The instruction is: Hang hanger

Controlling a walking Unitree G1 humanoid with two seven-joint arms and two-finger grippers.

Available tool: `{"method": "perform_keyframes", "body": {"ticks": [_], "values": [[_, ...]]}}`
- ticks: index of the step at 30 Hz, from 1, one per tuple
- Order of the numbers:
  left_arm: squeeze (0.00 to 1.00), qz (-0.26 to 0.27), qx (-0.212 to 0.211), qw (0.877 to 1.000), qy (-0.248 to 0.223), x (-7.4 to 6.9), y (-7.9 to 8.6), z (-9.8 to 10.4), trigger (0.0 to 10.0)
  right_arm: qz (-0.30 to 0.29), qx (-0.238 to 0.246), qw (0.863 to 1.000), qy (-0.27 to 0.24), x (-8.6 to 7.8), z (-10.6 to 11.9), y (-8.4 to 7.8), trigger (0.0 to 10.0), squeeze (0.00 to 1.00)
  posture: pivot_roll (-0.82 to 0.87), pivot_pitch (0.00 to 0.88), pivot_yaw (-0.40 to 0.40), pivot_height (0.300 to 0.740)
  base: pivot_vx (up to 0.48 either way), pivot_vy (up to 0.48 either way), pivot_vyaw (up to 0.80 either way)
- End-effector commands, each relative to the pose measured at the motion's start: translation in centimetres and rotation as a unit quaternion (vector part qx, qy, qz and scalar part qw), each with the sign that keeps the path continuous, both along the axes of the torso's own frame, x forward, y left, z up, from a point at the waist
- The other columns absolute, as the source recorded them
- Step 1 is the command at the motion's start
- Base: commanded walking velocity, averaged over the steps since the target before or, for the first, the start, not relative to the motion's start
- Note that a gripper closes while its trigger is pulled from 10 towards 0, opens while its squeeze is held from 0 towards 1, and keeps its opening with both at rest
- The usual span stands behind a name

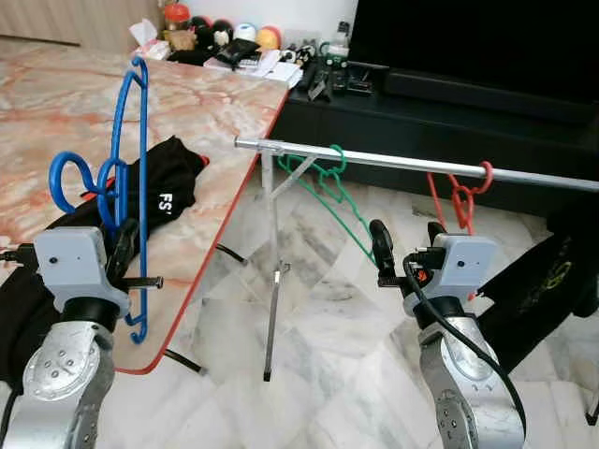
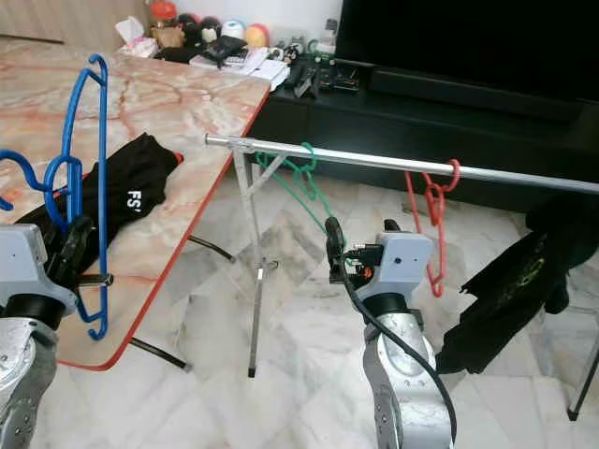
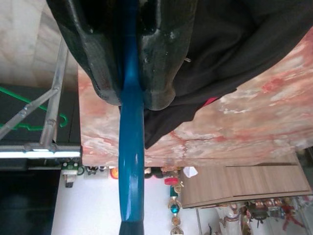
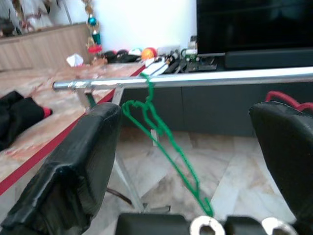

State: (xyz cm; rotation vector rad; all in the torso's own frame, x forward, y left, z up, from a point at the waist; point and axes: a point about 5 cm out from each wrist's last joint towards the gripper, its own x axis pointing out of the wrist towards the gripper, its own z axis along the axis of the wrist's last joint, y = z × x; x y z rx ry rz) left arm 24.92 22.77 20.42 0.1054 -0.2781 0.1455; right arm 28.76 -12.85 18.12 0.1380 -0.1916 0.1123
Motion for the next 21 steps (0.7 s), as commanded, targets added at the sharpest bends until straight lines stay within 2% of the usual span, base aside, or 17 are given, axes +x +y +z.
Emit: {"method": "perform_keyframes", "body": {"ticks": [1, 7, 18, 21], "values": [[0.0, 0.004, 0.008, 1.0, 0.02, -0.05, 0.04, -0.76, 10.0, -0.02, 0.006, 1.0, -0.008, -0.28, 0.2, -0.79, 10.0, 0.0, 0.08, 0.151, -0.052, 0.74, 0.0, -0.42, 0.0], [0.0, 0.007, 0.037, 0.999, 0.009, -0.28, -0.2, -0.57, 10.0, -0.019, 0.008, 1.0, -0.005, -0.31, 0.1, -0.62, 10.0, 0.0, 0.08, 0.151, -0.051, 0.74, 0.0, -0.421, -0.66], [0.0, 0.01, 0.039, 0.999, 0.016, -0.4, 0.17, -1.11, 10.0, -0.023, 0.012, 1.0, 0.001, -0.66, -0.26, -0.5, 10.0, 0.0, 0.07, 0.14, -0.047, 0.74, 0.0, -0.427, -0.74], [0.0, 0.009, 0.037, 0.999, 0.017, -0.33, 0.05, -1.16, 10.0, -0.023, 0.009, 1.0, 0.001, -0.66, -0.32, -0.51, 10.0, 0.0, 0.07, 0.142, -0.046, 0.74, 0.0, -0.428, 0.0]]}}
